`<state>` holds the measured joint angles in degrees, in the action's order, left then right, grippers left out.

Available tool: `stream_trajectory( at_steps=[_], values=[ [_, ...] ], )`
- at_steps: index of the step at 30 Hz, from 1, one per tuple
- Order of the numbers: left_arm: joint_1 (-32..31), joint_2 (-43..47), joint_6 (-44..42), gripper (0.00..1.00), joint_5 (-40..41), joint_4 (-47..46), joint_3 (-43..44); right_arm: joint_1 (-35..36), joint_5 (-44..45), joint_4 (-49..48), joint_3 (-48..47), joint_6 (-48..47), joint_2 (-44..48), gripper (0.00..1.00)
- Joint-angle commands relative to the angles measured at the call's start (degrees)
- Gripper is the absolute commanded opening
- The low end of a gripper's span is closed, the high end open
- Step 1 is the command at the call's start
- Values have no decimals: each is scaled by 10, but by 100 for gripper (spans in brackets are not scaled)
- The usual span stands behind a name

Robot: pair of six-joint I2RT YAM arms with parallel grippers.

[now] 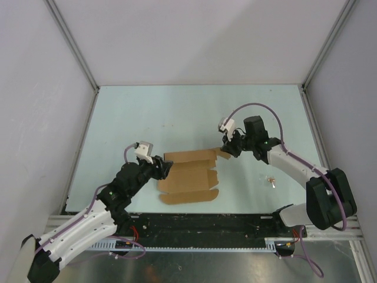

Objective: Fold the paper box

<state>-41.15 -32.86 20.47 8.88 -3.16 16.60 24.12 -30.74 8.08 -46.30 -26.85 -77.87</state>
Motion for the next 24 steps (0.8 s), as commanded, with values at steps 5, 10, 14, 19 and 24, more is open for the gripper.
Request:
stream_trajectory(
  at_steps=[5,10,14,19,24],
  values=[
    [-3,-4,-14,59,-3,-4,22,-4,-36,43,-75,-61,-48,11],
    [-3,8,-18,59,1,2,29,-2,-32,34,-79,-50,-48,32],
    [-3,10,-28,59,7,3,50,-2,-18,19,-79,-21,-30,36],
    [-3,-62,-66,60,9,-3,115,-5,11,-16,-77,94,16,40],
    [-3,-183,-94,61,-26,-16,192,14,45,-9,-75,185,68,43]
  ],
)
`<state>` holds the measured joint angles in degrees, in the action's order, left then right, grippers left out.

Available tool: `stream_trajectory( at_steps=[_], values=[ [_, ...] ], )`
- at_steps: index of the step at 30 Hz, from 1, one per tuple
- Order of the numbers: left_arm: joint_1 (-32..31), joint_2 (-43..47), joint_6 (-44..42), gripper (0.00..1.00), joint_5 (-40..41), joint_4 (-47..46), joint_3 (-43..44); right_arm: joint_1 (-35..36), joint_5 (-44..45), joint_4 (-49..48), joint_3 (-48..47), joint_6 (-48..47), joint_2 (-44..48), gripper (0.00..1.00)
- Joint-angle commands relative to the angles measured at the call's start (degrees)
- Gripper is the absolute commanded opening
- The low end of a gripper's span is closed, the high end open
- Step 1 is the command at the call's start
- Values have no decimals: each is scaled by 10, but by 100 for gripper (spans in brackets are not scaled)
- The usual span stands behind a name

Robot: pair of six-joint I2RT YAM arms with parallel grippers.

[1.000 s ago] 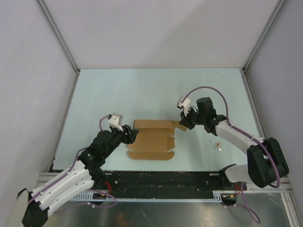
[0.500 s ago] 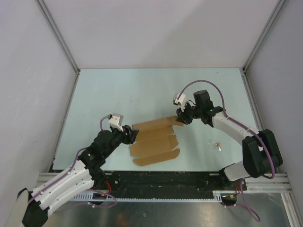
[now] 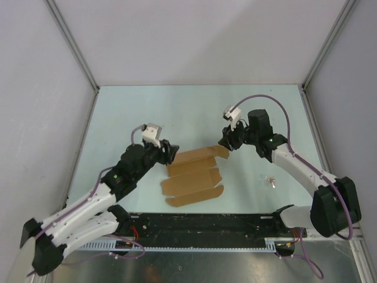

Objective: Fold the paper box

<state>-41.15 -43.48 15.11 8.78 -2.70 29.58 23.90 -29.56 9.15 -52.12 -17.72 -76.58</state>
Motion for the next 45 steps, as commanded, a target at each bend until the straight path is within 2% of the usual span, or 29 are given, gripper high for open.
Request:
stream_trajectory(
  at_steps=[1,6,7,9,14,19,20,22,25,29,33,37,45],
  values=[
    [-3,-113,-45,60,-31,-24,72,23,75,-20,-14,139,67,43],
    [-5,-195,-57,51,-74,-35,108,40,172,34,-11,277,117,36],
    [-8,-201,-57,49,-79,-42,107,48,206,44,-6,294,123,37],
    [-10,-209,-60,48,-83,-52,98,56,216,48,10,354,147,38],
    [-15,-230,-68,47,-113,-78,91,118,233,-10,109,453,187,38],
    [-17,-266,-79,45,-112,-83,97,166,281,-83,186,547,182,35],
    [-17,-270,-80,45,-113,-84,98,168,283,-111,205,555,177,34],
    [-17,-283,-84,44,-116,-86,102,164,311,-117,216,576,162,31],
    [-17,-298,-88,43,-121,-87,108,160,323,-126,220,570,132,30],
    [-17,-309,-89,40,-122,-91,108,151,302,-146,221,574,96,32],
    [-18,-315,-87,38,-127,-96,104,151,263,-178,229,586,65,22],
    [-18,-314,-88,37,-127,-98,99,149,259,-206,243,598,43,18],
    [-18,-312,-89,36,-127,-100,94,142,267,-295,281,669,-1,18]
  ],
)
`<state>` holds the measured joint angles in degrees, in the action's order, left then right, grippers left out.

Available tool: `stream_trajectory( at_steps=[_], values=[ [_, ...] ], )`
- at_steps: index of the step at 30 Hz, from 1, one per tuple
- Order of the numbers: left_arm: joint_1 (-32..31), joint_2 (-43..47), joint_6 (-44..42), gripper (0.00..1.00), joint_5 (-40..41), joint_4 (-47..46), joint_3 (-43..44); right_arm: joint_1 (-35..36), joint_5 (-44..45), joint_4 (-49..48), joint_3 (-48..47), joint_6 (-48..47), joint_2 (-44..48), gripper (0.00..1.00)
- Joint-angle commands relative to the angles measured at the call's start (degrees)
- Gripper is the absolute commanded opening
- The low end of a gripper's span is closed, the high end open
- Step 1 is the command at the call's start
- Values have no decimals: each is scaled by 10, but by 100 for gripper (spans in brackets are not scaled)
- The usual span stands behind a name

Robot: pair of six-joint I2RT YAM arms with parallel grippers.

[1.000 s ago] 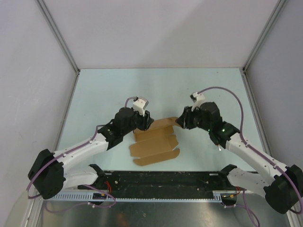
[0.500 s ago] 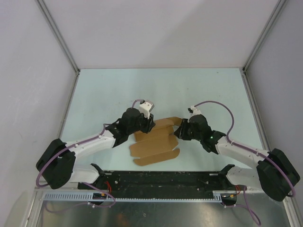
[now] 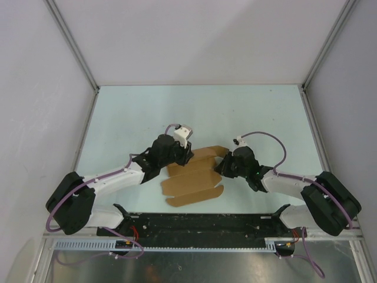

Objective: Fold the paper box

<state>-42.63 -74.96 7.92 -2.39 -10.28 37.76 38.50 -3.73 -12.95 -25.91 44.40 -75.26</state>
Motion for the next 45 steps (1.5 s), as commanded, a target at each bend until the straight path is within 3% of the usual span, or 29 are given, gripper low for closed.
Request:
stream_trajectory(
  at_steps=[1,15,21,33,45],
  values=[
    [-3,2,-18,36,-16,-24,11,-5,12,-81,22,57,-17,18],
    [-3,-4,-19,34,-26,-30,5,-10,67,-90,24,99,-59,22],
    [-3,-5,-19,33,-30,-30,4,-33,67,-119,24,91,-66,30],
    [-3,-16,-21,31,-31,-30,2,-50,63,-135,-19,57,-124,9],
    [-3,-15,-26,31,-21,-30,0,-45,74,-133,-35,24,-149,5]
  ],
)
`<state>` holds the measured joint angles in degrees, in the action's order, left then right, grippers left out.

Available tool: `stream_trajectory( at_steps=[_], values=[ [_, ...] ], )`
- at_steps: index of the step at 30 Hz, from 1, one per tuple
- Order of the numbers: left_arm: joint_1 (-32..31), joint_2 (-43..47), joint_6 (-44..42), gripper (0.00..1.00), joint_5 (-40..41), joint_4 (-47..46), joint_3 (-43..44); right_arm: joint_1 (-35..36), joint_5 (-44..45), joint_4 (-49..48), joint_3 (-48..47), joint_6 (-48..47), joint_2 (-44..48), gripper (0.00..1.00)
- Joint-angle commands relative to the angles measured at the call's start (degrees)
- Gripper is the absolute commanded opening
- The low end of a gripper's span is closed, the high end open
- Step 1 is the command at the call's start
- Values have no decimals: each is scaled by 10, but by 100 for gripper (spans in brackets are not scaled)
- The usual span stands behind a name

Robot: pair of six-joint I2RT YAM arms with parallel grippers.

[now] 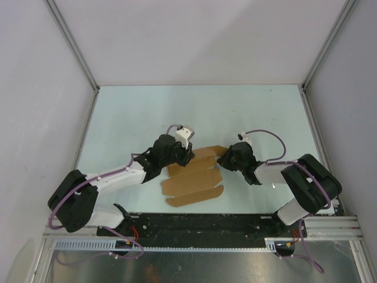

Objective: Fold the paper box

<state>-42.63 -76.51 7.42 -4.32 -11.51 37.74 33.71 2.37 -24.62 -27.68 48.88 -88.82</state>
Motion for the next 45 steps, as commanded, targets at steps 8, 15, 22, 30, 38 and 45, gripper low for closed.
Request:
stream_trajectory(
  at_steps=[8,15,22,30,38,45],
  values=[
    [-3,0,-21,31,-3,-18,0,4,-18,-44,-18,-26,-22,5],
    [-3,0,-21,31,-3,-18,0,3,-54,-68,-18,-22,-25,6],
    [-3,0,-21,31,-3,-18,1,3,-77,-83,-18,-22,-22,6],
    [-3,-3,-21,30,-5,-18,1,3,-109,-106,-18,-23,-24,6],
    [-3,-6,-21,30,-8,-18,1,7,-141,-136,-18,-22,-38,6],
    [-3,-7,-21,30,-10,-17,1,15,-158,-156,-20,-21,-54,6]
  ],
)
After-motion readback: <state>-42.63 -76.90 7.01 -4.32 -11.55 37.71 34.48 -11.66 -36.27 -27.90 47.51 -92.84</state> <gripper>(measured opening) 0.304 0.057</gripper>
